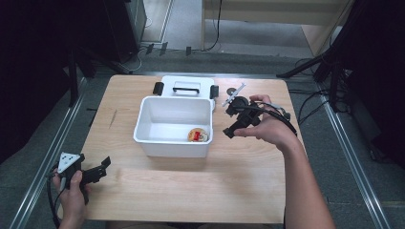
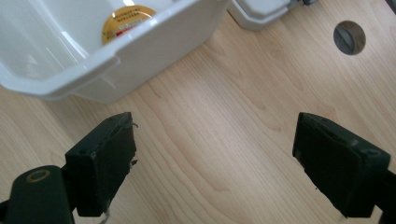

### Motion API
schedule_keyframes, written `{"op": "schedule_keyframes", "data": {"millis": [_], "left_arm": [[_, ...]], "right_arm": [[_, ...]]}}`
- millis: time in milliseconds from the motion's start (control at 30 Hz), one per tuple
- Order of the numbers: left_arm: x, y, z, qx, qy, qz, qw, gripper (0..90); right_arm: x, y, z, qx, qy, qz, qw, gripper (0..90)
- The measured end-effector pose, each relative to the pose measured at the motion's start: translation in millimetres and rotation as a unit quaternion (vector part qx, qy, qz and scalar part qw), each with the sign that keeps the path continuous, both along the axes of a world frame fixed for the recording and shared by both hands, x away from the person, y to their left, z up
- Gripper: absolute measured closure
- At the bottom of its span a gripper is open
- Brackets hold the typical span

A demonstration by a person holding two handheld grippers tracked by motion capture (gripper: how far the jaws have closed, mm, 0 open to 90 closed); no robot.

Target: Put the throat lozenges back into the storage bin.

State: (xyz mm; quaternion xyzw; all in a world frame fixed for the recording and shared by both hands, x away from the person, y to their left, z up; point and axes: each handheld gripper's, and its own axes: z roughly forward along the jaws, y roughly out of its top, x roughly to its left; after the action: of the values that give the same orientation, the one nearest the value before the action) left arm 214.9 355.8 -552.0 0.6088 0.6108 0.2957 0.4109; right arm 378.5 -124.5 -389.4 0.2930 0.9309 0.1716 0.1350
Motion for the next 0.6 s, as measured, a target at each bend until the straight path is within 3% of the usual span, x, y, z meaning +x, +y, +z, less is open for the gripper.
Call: {"op": "schedule_keyframes", "data": {"millis": [367,600], "left_arm": [[-0.1,-0.5,0.2,0.003,0.001,0.001,1.0000,0.0],[-0.2,-0.5,0.0,0.000,0.000,-0.001,1.0000,0.0]], "right_arm": [[-6.2,-31.2,-9.7,0.011,0.002,-0.029,0.9995,13.5],[-10.2,-54.5,-23.8,0.015,0.011,-0.053,0.9985,13.4]]}}
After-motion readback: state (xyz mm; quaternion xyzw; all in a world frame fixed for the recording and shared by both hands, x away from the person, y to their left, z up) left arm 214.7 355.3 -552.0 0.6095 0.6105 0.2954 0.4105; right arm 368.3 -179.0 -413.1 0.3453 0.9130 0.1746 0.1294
